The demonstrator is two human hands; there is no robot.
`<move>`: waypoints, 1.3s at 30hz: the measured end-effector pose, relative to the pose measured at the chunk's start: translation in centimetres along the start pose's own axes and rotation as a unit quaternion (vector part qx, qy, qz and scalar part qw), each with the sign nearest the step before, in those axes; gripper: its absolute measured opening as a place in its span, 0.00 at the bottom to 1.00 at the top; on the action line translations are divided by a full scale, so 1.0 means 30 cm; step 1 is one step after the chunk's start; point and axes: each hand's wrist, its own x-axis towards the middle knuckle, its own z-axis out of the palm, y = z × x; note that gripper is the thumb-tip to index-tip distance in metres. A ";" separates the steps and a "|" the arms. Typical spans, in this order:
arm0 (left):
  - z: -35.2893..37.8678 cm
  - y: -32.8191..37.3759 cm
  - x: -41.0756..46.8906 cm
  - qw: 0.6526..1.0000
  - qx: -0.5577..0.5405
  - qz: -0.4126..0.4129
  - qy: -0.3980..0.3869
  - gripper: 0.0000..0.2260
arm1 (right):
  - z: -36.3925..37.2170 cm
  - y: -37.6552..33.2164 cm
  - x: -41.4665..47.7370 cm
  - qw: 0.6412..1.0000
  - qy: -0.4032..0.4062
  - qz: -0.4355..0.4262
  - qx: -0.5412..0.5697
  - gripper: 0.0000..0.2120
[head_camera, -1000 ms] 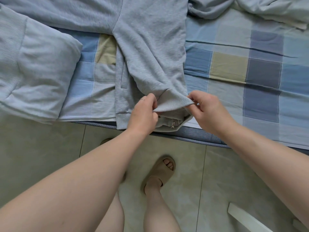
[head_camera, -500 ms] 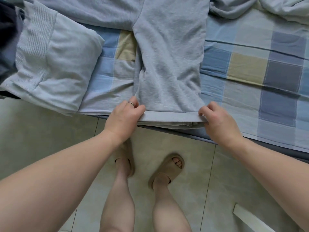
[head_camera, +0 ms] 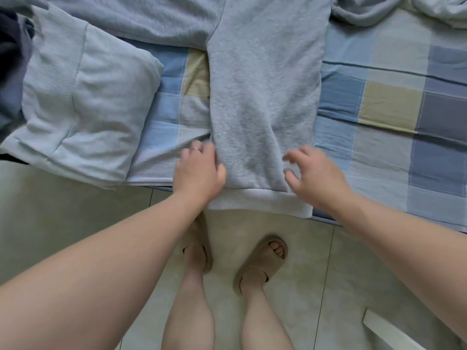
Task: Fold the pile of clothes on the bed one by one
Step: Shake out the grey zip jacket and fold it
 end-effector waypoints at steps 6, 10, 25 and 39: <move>0.033 0.006 0.212 0.933 -0.280 -0.195 -0.117 0.25 | 0.112 -0.052 0.166 0.976 -0.209 0.046 -0.037 0.39; 0.048 -0.080 0.189 0.942 -0.193 -0.211 -0.176 0.12 | 0.132 -0.105 0.179 0.927 -0.368 0.067 -0.026 0.32; 0.003 0.073 0.842 0.979 0.081 0.183 -0.045 0.29 | 0.062 0.043 0.868 0.989 0.032 0.092 -0.110 0.31; 0.122 0.105 0.433 0.979 0.055 0.179 -0.077 0.27 | 0.229 -0.028 0.459 0.997 -0.029 0.054 -0.043 0.31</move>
